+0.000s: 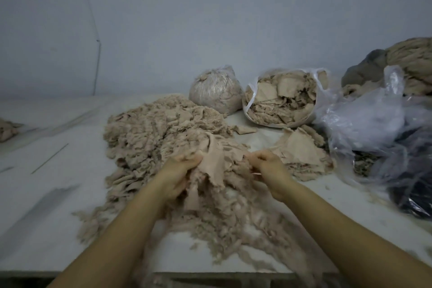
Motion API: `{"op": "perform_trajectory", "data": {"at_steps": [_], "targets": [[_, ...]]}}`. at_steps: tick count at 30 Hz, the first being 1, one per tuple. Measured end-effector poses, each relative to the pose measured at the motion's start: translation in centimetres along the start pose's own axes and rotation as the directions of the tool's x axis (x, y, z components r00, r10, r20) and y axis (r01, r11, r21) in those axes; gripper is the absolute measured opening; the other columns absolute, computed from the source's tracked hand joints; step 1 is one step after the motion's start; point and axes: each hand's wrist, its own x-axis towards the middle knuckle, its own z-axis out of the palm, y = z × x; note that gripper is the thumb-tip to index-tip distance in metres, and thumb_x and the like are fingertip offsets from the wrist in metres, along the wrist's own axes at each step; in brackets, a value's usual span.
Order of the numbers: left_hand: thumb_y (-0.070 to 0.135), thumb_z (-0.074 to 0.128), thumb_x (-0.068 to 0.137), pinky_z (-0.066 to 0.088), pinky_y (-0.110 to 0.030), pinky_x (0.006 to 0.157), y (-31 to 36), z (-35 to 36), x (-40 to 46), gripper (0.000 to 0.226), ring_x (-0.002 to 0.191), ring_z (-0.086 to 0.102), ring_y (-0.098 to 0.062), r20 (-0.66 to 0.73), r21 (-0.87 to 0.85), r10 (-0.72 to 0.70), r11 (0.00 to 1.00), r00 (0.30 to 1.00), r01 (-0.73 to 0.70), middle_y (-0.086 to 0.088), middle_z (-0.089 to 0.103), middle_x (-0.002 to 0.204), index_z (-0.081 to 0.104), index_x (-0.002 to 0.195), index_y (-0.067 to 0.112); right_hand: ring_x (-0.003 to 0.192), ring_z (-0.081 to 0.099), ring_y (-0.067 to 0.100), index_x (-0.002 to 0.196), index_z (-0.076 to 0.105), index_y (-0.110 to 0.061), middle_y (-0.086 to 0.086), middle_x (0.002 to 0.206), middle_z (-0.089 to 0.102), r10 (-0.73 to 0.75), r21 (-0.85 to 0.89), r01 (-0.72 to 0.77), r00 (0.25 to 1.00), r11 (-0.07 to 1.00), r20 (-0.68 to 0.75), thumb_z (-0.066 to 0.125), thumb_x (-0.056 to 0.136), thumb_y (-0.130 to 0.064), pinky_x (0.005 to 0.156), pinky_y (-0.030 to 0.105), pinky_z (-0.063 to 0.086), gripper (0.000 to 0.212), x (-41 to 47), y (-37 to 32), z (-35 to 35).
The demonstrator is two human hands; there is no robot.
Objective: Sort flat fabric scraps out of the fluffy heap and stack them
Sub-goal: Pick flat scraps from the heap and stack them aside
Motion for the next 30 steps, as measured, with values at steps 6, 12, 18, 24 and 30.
{"op": "perform_trajectory", "data": {"at_steps": [6, 12, 18, 24, 30], "targets": [[-0.004, 0.057, 0.089, 0.042, -0.018, 0.034, -4.8, 0.9, -0.8, 0.009, 0.039, 0.053, -0.01, 0.0, 0.012, -0.071, 0.997, 0.998, 0.071, -0.009, 0.065, 0.059, 0.055, 0.083, 0.003, 0.085, 0.058, 0.009, 0.105, 0.06, -0.025, -0.012, 0.091, 0.062, -0.067, -0.615, 0.299, 0.926, 0.73, 0.372, 0.072, 0.081, -0.035, 0.062, 0.011, 0.037, 0.028, -1.6, 5.2, 3.8], [0.017, 0.043, 0.098, 0.042, -0.032, 0.06, -7.0, -1.8, 0.5, 0.016, 0.061, 0.051, -0.022, -0.301, 0.581, 0.294, 0.811, 0.907, -0.07, -0.008, 0.058, 0.074, 0.056, 0.092, 0.013, 0.09, 0.055, 0.024, 0.095, 0.062, -0.01, 0.004, 0.095, 0.06, -0.392, -0.695, 0.211, 0.913, 0.687, -0.111, 0.048, 0.083, 0.003, 0.069, 0.03, 0.04, 0.023, 2.0, 5.1, -0.5], [0.004, 0.047, 0.073, 0.023, -0.026, 0.11, -4.8, 0.5, -0.1, 0.049, 0.126, 0.041, -0.029, 0.359, 0.876, 0.62, 0.035, 0.698, -0.481, -0.014, 0.05, 0.131, 0.056, 0.122, 0.003, 0.074, 0.058, 0.027, 0.079, 0.067, -0.006, 0.008, 0.079, 0.062, -0.662, -0.773, 0.585, 0.683, 0.244, 0.308, 0.06, 0.065, 0.0, 0.068, 0.027, 0.039, 0.017, 0.2, 4.6, -2.5], [0.015, 0.039, 0.096, 0.027, -0.024, 0.103, -3.0, 5.3, 4.1, 0.035, 0.128, 0.042, -0.024, 0.551, 0.834, 0.226, -0.145, 0.803, -0.532, -0.009, 0.05, 0.137, 0.052, 0.128, 0.007, 0.072, 0.053, 0.024, 0.082, 0.072, -0.014, 0.004, 0.076, 0.056, -0.378, -0.752, 0.652, 0.723, 0.098, 0.578, 0.05, 0.079, -0.024, 0.07, 0.028, 0.029, 0.025, -1.2, 5.9, -5.0], [0.023, 0.053, 0.093, 0.044, -0.033, 0.092, -3.9, 2.8, 5.4, 0.025, 0.112, 0.055, -0.024, 0.485, 0.838, -0.012, -0.279, 0.874, -0.469, -0.007, 0.053, 0.133, 0.068, 0.093, 0.003, 0.062, 0.048, 0.005, 0.064, 0.061, -0.006, -0.001, 0.068, 0.061, -0.28, -0.65, 0.398, 0.918, 0.648, 0.282, 0.049, 0.085, -0.03, 0.064, 0.026, 0.039, 0.034, 0.0, 5.0, -5.7]]}}
